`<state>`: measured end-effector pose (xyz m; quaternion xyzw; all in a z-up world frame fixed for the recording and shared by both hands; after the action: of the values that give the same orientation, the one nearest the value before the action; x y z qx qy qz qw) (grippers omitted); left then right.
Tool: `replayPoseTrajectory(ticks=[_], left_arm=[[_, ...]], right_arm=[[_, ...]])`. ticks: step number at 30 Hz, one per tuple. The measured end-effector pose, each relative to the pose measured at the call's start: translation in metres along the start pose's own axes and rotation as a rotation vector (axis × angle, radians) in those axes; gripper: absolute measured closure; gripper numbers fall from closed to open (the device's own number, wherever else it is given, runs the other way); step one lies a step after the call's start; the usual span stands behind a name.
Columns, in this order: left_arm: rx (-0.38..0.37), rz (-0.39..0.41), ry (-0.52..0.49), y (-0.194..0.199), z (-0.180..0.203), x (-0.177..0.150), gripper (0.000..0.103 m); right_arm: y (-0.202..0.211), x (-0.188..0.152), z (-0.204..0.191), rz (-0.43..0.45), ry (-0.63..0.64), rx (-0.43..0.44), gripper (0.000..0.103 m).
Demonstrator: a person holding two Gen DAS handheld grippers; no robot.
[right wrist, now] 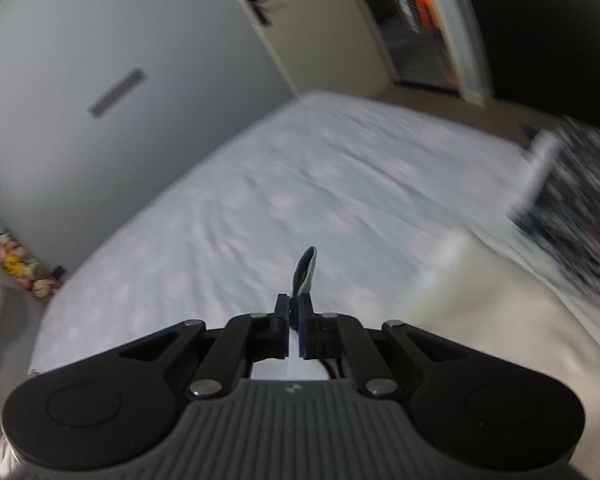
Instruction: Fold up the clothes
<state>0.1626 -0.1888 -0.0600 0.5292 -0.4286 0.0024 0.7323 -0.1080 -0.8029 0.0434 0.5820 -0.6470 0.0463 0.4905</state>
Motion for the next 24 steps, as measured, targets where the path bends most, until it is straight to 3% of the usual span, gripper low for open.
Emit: replayPoseTrajectory(ticks=[6, 11, 18, 24], left_arm=[[-0.009, 0.019, 0.04, 0.0, -0.013, 0.001, 0.068], [-0.005, 0.023, 0.059, -0.004, -0.025, 0.0, 0.068], [-0.019, 0.03, 0.116, -0.01, -0.045, -0.004, 0.068], [-0.045, 0.047, 0.16, -0.012, -0.06, -0.008, 0.068]], right_arm=[[-0.029, 0.039, -0.113, 0.037, 0.139, 0.107, 0.099], [-0.056, 0.045, -0.214, 0.032, 0.256, 0.21, 0.099], [-0.096, 0.012, -0.334, -0.034, 0.377, 0.351, 0.099], [-0.128, -0.032, -0.402, -0.11, 0.437, 0.432, 0.099]])
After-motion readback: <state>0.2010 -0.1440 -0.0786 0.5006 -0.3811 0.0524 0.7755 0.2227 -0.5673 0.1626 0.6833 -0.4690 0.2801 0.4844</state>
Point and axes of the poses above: each gripper's, at about its wrist camera, not at the fingertips, and y roughly against the way its jaws point, z to its right, x to its top, the point moved 6 cm from there along -y, roughly the way its jaws point, and after that the axes turned 5 degrees about x, right-handed, at the moved point
